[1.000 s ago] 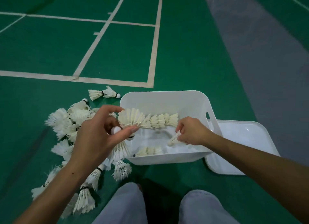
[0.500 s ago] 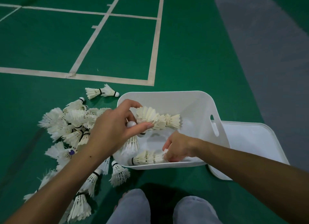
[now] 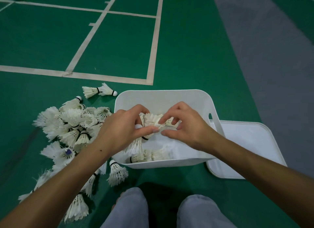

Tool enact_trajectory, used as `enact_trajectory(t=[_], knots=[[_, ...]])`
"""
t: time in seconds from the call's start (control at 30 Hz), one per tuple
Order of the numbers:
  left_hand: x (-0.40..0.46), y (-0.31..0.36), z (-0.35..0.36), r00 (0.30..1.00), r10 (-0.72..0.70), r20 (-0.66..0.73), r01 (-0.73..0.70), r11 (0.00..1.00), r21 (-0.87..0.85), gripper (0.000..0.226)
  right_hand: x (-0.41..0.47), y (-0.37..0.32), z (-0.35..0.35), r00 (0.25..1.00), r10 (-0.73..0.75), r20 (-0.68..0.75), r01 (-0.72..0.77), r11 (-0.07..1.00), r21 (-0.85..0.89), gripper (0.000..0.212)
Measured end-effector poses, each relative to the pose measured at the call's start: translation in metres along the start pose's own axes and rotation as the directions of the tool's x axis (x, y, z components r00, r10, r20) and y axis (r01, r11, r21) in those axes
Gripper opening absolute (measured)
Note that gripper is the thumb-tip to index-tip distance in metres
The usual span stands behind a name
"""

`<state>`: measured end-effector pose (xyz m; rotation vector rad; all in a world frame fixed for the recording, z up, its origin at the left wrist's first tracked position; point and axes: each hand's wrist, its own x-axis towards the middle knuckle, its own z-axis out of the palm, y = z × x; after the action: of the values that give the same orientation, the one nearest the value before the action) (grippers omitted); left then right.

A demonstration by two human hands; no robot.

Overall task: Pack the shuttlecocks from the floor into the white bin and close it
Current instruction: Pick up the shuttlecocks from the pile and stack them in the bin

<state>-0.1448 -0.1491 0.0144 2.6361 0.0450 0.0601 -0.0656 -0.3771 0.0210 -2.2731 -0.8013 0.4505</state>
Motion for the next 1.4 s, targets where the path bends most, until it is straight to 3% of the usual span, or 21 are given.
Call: enact_trajectory(t=[0.07,0.2,0.3,0.4,0.5,0.6,0.77,0.87,0.9,0.97,1.03,1.17,1.23,1.3,1.4], knots=[[0.001,0.001,0.001,1.0,0.013,0.019,-0.013,1.0,0.003,0.077,-0.001,0.002,0.003,0.996,-0.089,0.003,0.089,0.991,-0.105,0.013],[0.003,0.001,0.005,0.999,0.005,0.045,-0.002,0.998,-0.055,0.077,0.0,0.008,-0.001,0.989,-0.145,0.012,0.144,0.963,-0.229,0.014],[0.006,-0.001,0.009,0.998,0.002,0.057,-0.001,0.999,-0.032,0.073,0.003,0.02,-0.012,0.999,0.047,0.023,-0.041,0.977,-0.208,0.011],[0.01,-0.004,0.015,0.998,-0.002,0.064,0.002,1.0,-0.002,0.067,0.007,0.04,-0.011,0.959,0.277,0.064,-0.256,0.938,-0.234,0.014],[0.016,-0.004,0.02,0.999,-0.008,0.045,0.01,0.999,-0.031,0.051,0.008,0.052,0.0,0.916,0.382,0.121,-0.328,0.888,-0.321,0.01],[0.02,-0.005,0.025,0.999,-0.038,0.03,0.042,0.986,-0.162,0.045,0.011,0.057,0.009,0.867,0.449,0.216,-0.355,0.861,-0.365,0.01],[0.02,-0.005,0.029,0.991,-0.126,0.051,0.136,0.896,-0.423,0.034,0.018,0.057,0.023,0.697,0.572,0.432,-0.517,0.819,-0.249,0.011],[0.019,-0.007,0.031,0.986,-0.155,0.068,0.167,0.825,-0.54,0.028,0.02,0.062,0.034,0.648,0.588,0.484,-0.6,0.786,-0.152,0.006],[0.019,-0.008,0.031,0.984,-0.16,0.071,0.172,0.801,-0.573,0.026,0.02,0.062,0.037,0.662,0.564,0.493,-0.595,0.796,-0.112,0.013],[0.019,-0.01,0.032,0.982,-0.17,0.083,0.185,0.765,-0.617,0.025,0.017,0.063,0.038,0.638,0.516,0.571,-0.507,0.84,-0.192,0.023],[0.019,-0.012,0.032,0.979,-0.176,0.099,0.199,0.753,-0.627,0.027,0.019,0.062,0.04,0.57,0.615,0.545,-0.689,0.719,-0.091,0.015],[0.018,-0.011,0.033,0.971,-0.182,0.156,0.24,0.738,-0.63,0.028,0.02,0.066,0.032,0.522,0.637,0.567,-0.702,0.698,-0.137,0.02],[0.017,-0.007,0.033,0.966,-0.19,0.176,0.259,0.701,-0.664,0.029,0.02,0.062,0.021,0.534,0.633,0.561,-0.683,0.714,-0.156,0.016],[0.016,-0.003,0.033,0.965,-0.194,0.174,0.26,0.673,-0.692,0.029,0.02,0.058,0.009,0.609,0.607,0.511,-0.603,0.772,-0.2,0.02],[0.016,-0.001,0.033,0.968,-0.205,0.145,0.247,0.663,-0.707,0.025,0.017,0.045,-0.007,0.76,0.485,0.432,-0.549,0.835,0.028,0.021]])
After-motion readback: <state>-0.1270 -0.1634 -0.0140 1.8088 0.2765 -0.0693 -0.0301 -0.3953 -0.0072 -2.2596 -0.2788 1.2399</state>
